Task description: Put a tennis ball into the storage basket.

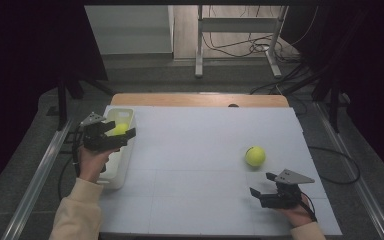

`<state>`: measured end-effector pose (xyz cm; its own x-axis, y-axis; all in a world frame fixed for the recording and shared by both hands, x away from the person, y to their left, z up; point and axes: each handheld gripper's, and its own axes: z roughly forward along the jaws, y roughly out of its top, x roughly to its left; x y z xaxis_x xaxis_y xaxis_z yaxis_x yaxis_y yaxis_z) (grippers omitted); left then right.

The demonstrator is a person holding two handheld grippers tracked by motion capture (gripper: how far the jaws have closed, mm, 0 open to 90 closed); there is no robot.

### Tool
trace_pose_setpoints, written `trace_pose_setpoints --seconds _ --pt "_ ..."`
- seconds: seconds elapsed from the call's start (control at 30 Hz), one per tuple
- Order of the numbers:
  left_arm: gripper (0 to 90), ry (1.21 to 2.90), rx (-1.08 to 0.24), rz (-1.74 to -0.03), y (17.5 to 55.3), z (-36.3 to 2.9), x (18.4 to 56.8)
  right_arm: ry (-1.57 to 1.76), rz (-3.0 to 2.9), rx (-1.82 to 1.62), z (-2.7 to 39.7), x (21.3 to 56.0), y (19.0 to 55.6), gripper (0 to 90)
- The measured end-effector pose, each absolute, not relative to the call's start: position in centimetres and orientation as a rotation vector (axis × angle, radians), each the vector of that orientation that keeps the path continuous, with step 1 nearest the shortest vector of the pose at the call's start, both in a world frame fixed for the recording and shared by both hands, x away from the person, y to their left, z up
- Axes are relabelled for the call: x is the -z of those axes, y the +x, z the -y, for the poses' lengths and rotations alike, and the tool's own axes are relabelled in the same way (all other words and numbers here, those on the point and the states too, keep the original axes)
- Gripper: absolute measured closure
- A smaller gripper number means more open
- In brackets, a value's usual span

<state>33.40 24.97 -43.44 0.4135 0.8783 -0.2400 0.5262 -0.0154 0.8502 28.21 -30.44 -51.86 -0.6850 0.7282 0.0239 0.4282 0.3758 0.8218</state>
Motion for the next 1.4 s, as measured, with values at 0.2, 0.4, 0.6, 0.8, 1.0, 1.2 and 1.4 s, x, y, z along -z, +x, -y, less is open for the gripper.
trace_pose_setpoints --seconds 0.2,0.4,0.6,0.8,1.0,1.2,1.4 --pt "9.3 1.670 -0.419 -1.213 32.8 -24.4 43.7 1.012 -2.296 -1.221 30.5 51.8 28.2 14.7" --pt "9.5 1.677 -0.378 -1.186 32.7 -23.8 43.8 1.006 -2.295 -1.228 30.4 51.8 28.2 14.7" --pt "9.5 1.681 -0.376 -1.169 32.5 -23.4 43.7 1.008 -2.298 -1.225 30.4 51.8 28.4 14.7" --pt "9.6 1.689 -0.364 -1.151 32.3 -23.0 43.8 1.016 -2.296 -1.231 30.4 51.8 28.5 14.7" --pt "9.7 1.691 -0.348 -1.133 32.2 -22.6 43.9 1.031 -2.285 -1.242 30.3 51.8 28.8 14.7" --pt "9.7 1.683 -0.285 -1.087 32.4 -22.2 43.9 1.046 -2.276 -1.243 30.3 51.7 28.9 14.7" --pt "9.7 1.700 -0.290 -1.071 32.5 -21.5 44.0 1.042 -2.273 -1.238 30.3 51.7 28.7 14.7"
